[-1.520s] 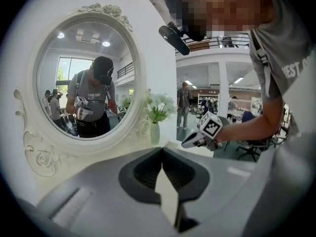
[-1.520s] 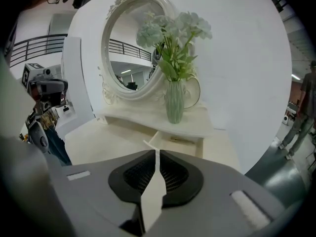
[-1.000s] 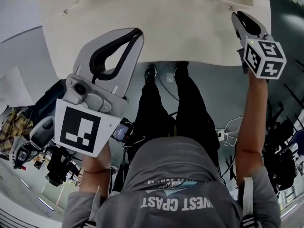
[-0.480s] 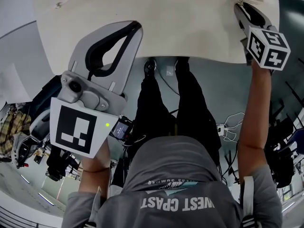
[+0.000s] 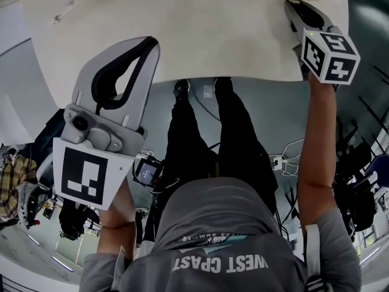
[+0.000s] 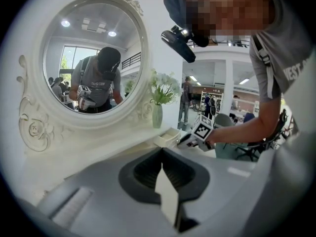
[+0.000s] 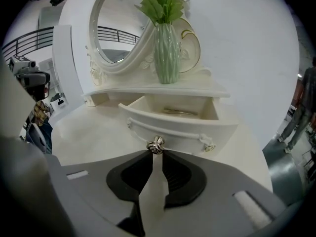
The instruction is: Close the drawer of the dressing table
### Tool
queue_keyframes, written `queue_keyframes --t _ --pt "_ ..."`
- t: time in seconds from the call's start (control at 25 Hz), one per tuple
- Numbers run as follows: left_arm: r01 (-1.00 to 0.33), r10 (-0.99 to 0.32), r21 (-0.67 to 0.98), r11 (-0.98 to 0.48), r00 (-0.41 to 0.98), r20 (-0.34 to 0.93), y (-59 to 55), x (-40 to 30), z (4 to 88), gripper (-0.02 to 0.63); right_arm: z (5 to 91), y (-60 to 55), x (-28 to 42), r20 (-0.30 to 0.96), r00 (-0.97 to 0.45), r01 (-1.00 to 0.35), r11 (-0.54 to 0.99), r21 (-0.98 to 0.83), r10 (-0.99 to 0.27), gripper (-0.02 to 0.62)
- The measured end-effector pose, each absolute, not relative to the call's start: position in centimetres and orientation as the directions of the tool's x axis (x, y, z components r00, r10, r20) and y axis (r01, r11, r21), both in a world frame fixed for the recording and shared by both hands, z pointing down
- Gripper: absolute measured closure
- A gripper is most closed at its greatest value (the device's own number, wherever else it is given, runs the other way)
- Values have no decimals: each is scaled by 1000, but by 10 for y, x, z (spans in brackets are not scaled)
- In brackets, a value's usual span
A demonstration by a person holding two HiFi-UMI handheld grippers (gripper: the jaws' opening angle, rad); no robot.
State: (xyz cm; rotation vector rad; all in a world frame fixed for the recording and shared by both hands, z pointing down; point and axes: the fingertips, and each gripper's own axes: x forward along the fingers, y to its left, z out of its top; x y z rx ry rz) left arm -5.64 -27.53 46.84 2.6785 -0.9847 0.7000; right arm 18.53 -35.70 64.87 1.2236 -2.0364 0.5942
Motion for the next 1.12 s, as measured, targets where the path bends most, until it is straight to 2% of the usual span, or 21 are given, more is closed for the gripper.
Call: queue_keyframes --t 1.12 --pt "-672 -587 4 -740 649 484 -283 -65 451 603 649 -383 194 776 -299 -891 454 -18 -555 539"
